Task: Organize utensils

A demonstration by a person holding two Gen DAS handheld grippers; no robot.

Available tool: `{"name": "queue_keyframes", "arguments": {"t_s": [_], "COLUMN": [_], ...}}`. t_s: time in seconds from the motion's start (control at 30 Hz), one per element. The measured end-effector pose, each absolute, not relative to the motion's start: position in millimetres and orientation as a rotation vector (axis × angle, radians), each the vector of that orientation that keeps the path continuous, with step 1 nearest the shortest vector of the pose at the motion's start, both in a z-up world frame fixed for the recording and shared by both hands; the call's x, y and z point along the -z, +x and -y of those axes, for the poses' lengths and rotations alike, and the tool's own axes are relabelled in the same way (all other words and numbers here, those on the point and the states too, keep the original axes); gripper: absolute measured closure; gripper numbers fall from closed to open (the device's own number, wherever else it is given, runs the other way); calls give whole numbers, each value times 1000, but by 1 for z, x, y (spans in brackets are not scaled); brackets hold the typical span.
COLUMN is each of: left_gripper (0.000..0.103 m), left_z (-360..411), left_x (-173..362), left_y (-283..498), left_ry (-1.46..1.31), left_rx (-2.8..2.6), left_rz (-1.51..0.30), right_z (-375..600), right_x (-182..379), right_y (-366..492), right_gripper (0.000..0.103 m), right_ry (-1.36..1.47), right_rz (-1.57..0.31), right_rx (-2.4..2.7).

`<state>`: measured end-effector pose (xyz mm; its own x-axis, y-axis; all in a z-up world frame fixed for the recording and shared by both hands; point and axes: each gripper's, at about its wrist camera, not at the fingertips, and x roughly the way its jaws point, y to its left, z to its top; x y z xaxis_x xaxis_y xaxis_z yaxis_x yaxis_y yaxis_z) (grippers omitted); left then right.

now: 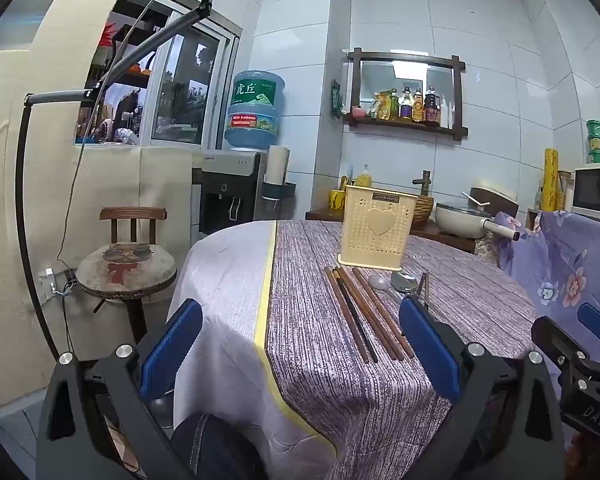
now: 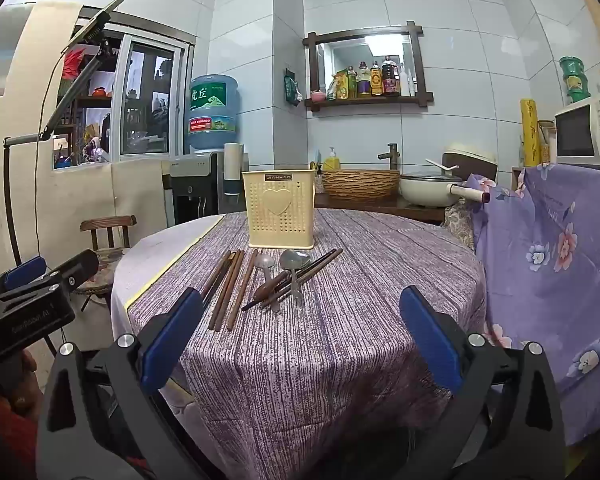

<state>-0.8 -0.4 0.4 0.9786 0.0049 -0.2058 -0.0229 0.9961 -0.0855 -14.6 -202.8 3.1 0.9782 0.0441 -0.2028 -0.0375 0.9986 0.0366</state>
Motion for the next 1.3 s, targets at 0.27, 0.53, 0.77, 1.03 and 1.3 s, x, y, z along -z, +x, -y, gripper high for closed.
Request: {"name": "queue_keyframes", "arguments": {"t_s": [0.27, 0.53, 0.77, 1.03, 1.3], "left_gripper": [5, 5, 5, 5, 5], "left_z": [-3, -1, -1, 2, 2], "left_x": [-1, -1, -1, -1, -1], "left_y": [-1, -2, -2, -3, -3], "left_ry": [-86, -88, -86, -84, -84], "left_rx": [-14, -13, -13, -12, -12], "left_rz": [-203, -204, -203, -203, -204], "right_z": [202, 202, 203, 200, 200], "right_x": [-1, -3, -1, -5, -5], "right_y": [-12, -14, -14, -13, -14], "right_gripper": [6, 6, 6, 6, 6], "right_ry": [29, 31, 33, 32, 33], "right_rz": [-208, -208, -210, -209, -210], "right_rx": [-40, -42, -43, -41, -41]}}
